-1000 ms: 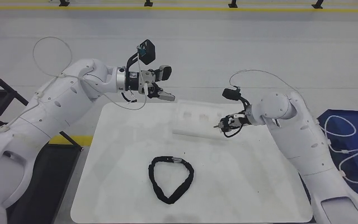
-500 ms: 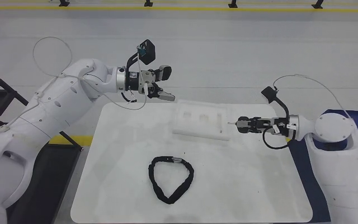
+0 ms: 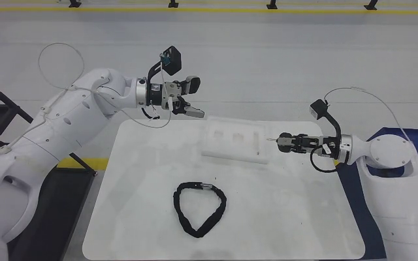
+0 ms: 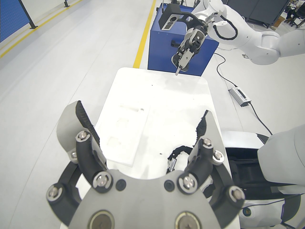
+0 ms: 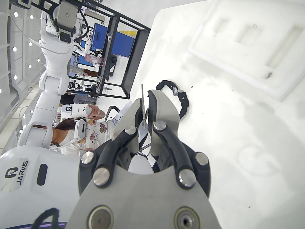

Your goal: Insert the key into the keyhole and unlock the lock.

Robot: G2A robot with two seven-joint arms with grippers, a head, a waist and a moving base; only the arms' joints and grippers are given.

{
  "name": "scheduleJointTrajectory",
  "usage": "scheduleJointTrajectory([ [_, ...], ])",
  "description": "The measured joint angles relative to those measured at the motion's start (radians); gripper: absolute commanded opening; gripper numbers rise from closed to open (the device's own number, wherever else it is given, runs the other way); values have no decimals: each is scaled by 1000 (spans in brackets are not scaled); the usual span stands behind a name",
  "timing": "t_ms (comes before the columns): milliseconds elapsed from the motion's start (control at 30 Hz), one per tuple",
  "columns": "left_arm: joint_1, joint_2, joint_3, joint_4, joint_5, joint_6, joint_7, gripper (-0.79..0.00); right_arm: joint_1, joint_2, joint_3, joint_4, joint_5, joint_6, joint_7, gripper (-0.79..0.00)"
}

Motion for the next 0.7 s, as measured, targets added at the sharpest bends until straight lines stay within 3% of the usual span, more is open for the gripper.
scheduleJointTrajectory([
  [200,37,13,-15,-83,175,196,-66,0,0,0,0,0,0,0,0,-785],
  [433,164,20,-13,-97,270,147,-17,0,0,0,0,0,0,0,0,-785],
  [700,296,-11,-14,-9,423,114,108,0,0,0,0,0,0,0,0,-785],
])
